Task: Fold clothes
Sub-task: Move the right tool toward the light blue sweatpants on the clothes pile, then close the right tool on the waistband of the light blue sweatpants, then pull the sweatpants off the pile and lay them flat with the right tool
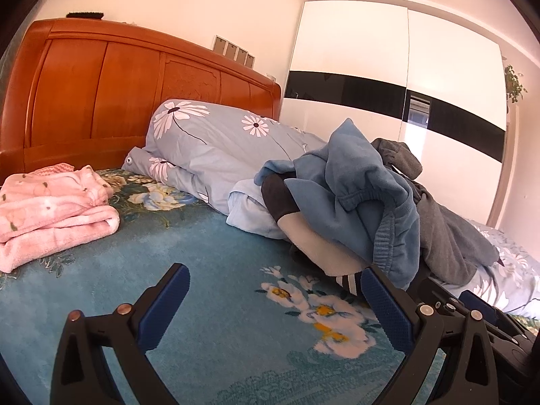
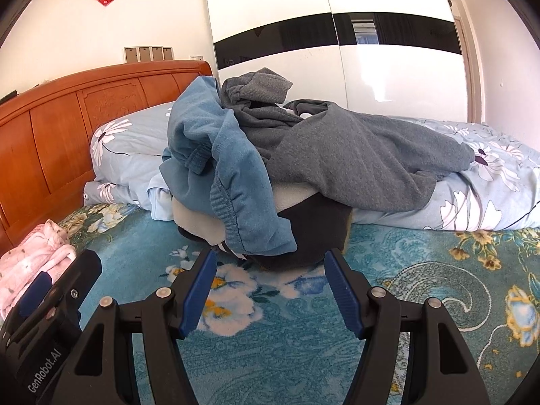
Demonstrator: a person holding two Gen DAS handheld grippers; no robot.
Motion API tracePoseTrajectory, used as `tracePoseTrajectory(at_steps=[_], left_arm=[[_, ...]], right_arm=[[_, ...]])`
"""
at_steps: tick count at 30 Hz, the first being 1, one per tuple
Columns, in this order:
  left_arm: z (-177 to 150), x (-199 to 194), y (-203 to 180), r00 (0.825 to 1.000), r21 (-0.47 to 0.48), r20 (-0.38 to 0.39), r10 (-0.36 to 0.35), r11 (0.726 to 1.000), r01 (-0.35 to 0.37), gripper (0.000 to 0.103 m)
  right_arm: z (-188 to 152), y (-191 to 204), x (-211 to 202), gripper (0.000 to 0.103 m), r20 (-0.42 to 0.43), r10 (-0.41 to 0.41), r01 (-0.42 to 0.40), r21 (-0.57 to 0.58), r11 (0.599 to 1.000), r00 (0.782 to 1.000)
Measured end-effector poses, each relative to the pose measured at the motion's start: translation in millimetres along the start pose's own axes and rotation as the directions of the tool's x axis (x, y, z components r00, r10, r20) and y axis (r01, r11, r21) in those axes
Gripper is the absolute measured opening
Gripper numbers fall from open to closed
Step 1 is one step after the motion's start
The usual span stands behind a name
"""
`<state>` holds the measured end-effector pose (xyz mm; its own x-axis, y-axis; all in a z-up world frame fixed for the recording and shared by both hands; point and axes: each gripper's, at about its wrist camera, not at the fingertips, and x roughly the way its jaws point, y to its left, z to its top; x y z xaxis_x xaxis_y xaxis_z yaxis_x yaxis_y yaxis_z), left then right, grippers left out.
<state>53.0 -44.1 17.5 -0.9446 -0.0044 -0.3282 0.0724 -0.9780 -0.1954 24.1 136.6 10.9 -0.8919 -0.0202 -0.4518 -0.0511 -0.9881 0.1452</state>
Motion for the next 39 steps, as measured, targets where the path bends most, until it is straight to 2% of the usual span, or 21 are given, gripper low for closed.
tracePoseTrajectory(at_steps=[5, 7, 9, 11, 13, 17, 19, 22, 24, 26, 28, 30, 31, 33, 35, 39], left_arm=[[2.1, -5.7, 6.8, 0.999, -0.006, -0.039, -0.026, 1.000, 0.025, 0.103], [1.6, -10.6, 13.1, 0.996, -0.015, -0.075, -0.044, 0.999, 0.043, 0.103], [0.8, -15.9, 17.4, 0.994, 0.020, -0.097, -0.043, 0.999, 0.045, 0.103], [1.4, -21.6, 22.2, 0.994, 0.054, -0.109, -0.032, 0.998, 0.038, 0.103], [3.8, -26.9, 29.9, 0.994, 0.048, -0.110, -0.024, 0.998, 0.029, 0.103], [13.4, -35.5, 48.7, 0.992, -0.034, -0.124, -0.032, 0.999, 0.028, 0.103], [18.9, -41.5, 54.7, 0.992, -0.050, -0.120, -0.027, 0.999, 0.021, 0.103], [27.3, -51.9, 60.2, 0.995, -0.050, -0.103, -0.010, 0.999, 0.005, 0.103], [32.4, -57.9, 63.2, 0.995, -0.057, -0.102, -0.005, 0.998, -0.001, 0.103], [37.0, -64.0, 65.4, 0.995, -0.063, -0.098, -0.006, 0.998, 0.000, 0.103], [40.4, -70.3, 66.5, 0.996, -0.050, -0.089, 0.006, 0.999, -0.010, 0.103], [43.7, -75.2, 68.3, 0.996, -0.037, -0.084, 0.019, 0.999, -0.022, 0.103], [45.1, -77.2, 70.2, 0.996, -0.043, -0.083, 0.022, 0.999, -0.026, 0.103], [47.6, -81.6, 74.8, 0.996, -0.061, -0.081, 0.024, 0.998, -0.029, 0.103], [50.4, -87.1, 80.0, 0.997, -0.081, -0.077, 0.026, 0.996, -0.032, 0.103], [55.9, -101.0, 88.7, 0.997, -0.075, -0.057, 0.057, 0.995, -0.062, 0.103]], right_arm=[[8.1, 3.0, -12.6, 0.068, 0.066, -0.021, 0.024, -0.040, 0.999, 0.998], [14.7, 1.6, -13.6, 0.068, 0.072, -0.030, 0.032, -0.028, 0.999, 0.997], [25.1, 0.8, -10.2, 0.068, 0.069, -0.032, 0.032, -0.005, 0.999, 0.997], [37.8, 2.8, -2.0, 0.068, 0.061, -0.005, 0.004, 0.012, 1.000, 0.998], [56.8, 11.6, 13.2, 0.068, 0.038, 0.030, -0.029, -0.019, 0.999, 0.999], [90.4, 34.4, 43.8, 0.068, -0.018, 0.061, -0.063, -0.090, 0.994, 0.998], [99.1, 42.1, 58.1, 0.068, -0.058, 0.061, -0.067, -0.106, 0.992, 0.996], [106.3, 54.3, 69.9, 0.067, -0.073, 0.030, -0.042, -0.164, 0.986, 0.997], [109.0, 61.9, 86.3, 0.059, -0.116, 0.016, -0.041, -0.213, 0.976, 0.993], [109.9, 65.0, 99.8, 0.037, -0.161, -0.012, -0.026, -0.232, 0.972, 0.987], [111.6, 66.2, 109.9, 0.022, -0.198, -0.022, -0.025, -0.234, 0.972, 0.980], [119.4, 61.8, 106.7, 0.017, -0.222, 0.056, -0.095, -0.172, 0.980, 0.973], [125.5, 57.3, 101.8, 0.015, -0.230, 0.129, -0.159, -0.117, 0.980, 0.965], [137.2, 48.3, 91.4, 0.014, -0.235, 0.291, -0.300, 0.000, 0.954, 0.927], [145.6, 42.4, 73.3, 0.013, -0.210, 0.458, -0.446, 0.101, 0.889, 0.864], [152.6, 40.2, 14.9, 0.013, -0.151, 0.646, -0.635, 0.120, 0.763, 0.748]])
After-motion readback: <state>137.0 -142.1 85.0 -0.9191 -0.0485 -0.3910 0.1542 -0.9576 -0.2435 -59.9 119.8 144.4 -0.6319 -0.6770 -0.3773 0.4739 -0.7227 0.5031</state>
